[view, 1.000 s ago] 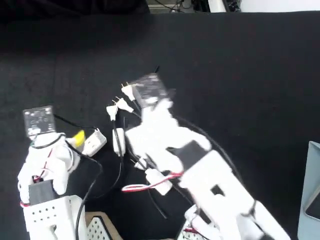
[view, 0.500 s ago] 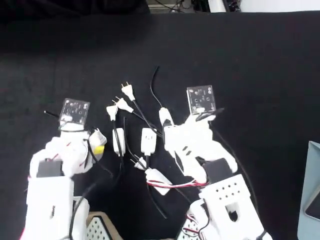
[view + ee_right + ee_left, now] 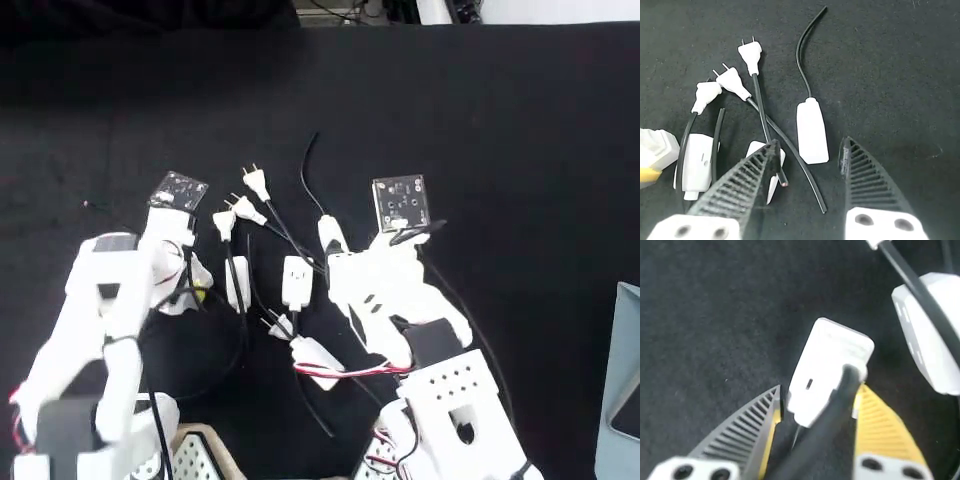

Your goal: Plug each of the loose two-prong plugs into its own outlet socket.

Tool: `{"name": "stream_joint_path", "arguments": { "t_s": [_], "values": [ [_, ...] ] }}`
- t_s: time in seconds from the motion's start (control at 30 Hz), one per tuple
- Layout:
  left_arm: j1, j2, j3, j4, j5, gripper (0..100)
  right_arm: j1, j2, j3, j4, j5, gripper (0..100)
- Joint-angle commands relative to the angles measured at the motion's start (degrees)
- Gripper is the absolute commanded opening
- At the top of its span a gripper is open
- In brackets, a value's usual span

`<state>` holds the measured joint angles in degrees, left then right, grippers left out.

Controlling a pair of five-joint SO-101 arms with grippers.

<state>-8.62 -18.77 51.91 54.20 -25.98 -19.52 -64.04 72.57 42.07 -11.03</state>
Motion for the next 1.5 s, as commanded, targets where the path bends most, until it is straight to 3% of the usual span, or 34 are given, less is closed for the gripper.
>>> {"name": "stream_joint_path", "arguments": {
  "t_s": [0.0, 0.2, 0.4, 0.63, 0.8, 1.07, 1.13, 1.33, 1.47],
  "values": [
    [0.4, 7.0, -4.8, -4.4, -0.7, 22, 0.9, -0.8, -0.2, -0.9, -0.4, 19.6],
    [0.6, 8.9, -6.3, -6.5, -0.7, 16, 0.9, -0.8, -0.2, -0.7, -0.4, 19.5],
    [0.1, 2.5, -9.2, -6.4, -0.6, 8, 0.9, -0.8, -0.1, -0.7, -0.4, 19.5],
    [0.4, 1.1, -17.7, -7.6, 5.3, 6, 0.9, -0.8, -0.1, -0.7, -0.4, 19.5],
    [0.4, 9.5, -25.9, -13.2, 5.4, 6, 0.9, -0.8, -0.1, -0.7, -0.4, 19.5],
    [0.5, 33.1, -49.6, -13.3, 5.5, 6, 0.9, -0.6, -0.1, -0.7, -0.4, 19.5],
    [0.5, 37.8, -54.7, -13.3, 6.3, 10, 0.9, -0.6, -0.1, -0.7, -0.4, 19.5],
    [0.0, 46.9, -64.7, -12.4, 17.5, 33, 0.9, -0.6, -0.1, -0.6, -0.4, 19.5],
    [0.5, 47.6, -70.4, -2.8, 15.2, 33, 0.9, -0.6, 0.0, -0.6, -0.4, 19.5]
  ]
}}
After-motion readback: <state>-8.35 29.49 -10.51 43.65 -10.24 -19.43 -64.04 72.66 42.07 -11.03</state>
